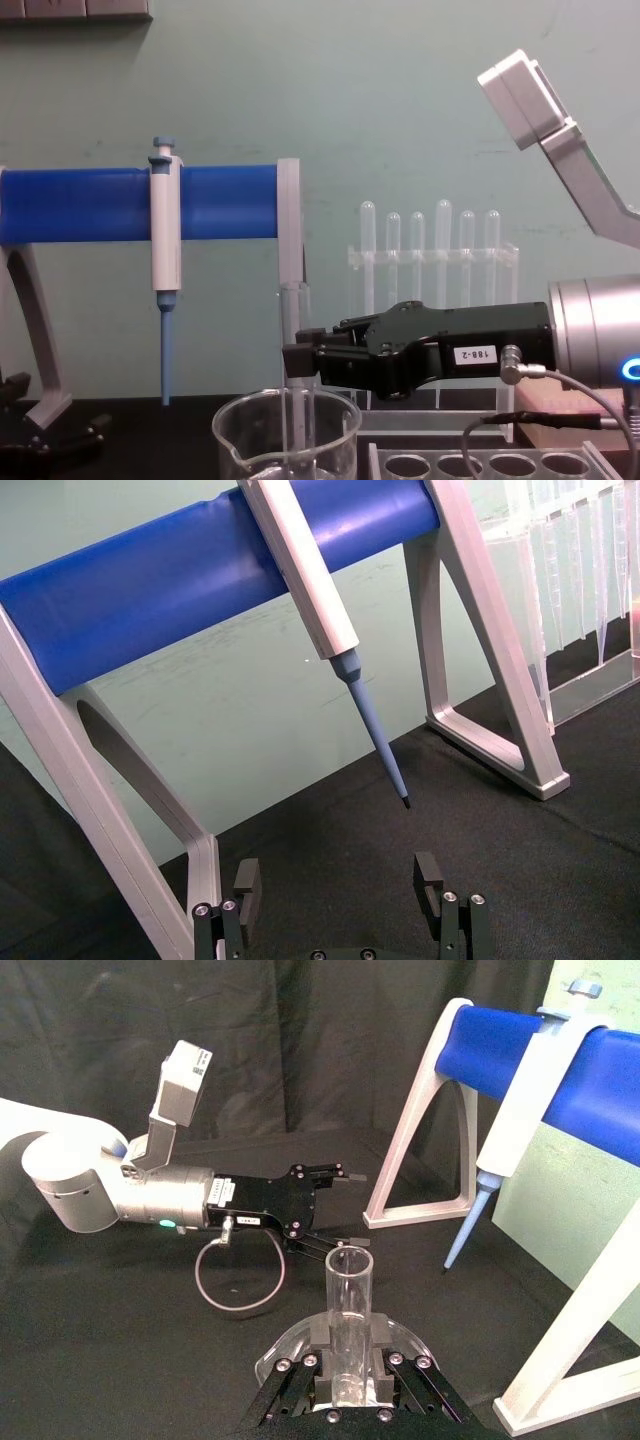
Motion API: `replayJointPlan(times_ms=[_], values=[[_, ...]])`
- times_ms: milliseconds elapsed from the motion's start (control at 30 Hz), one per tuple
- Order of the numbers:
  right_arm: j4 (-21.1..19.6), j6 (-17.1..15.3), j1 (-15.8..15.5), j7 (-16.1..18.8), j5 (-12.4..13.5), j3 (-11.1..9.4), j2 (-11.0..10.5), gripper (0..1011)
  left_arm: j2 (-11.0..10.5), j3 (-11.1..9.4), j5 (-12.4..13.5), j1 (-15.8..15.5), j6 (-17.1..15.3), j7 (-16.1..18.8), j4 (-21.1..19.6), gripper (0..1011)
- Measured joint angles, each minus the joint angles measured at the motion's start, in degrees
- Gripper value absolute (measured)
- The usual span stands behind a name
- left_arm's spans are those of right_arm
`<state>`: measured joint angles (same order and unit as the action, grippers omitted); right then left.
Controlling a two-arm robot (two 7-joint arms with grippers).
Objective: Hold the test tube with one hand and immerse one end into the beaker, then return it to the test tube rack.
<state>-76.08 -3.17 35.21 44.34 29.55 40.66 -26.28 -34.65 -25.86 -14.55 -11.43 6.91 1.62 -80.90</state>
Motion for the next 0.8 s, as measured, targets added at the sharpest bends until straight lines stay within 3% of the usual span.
replayJointPlan(times_ms=[800], values=[[0.00,0.00,0.00,0.00,0.00,0.00,0.00,218,0.00,0.00,0.00,0.00,0.00,0.00,0.00,1000]])
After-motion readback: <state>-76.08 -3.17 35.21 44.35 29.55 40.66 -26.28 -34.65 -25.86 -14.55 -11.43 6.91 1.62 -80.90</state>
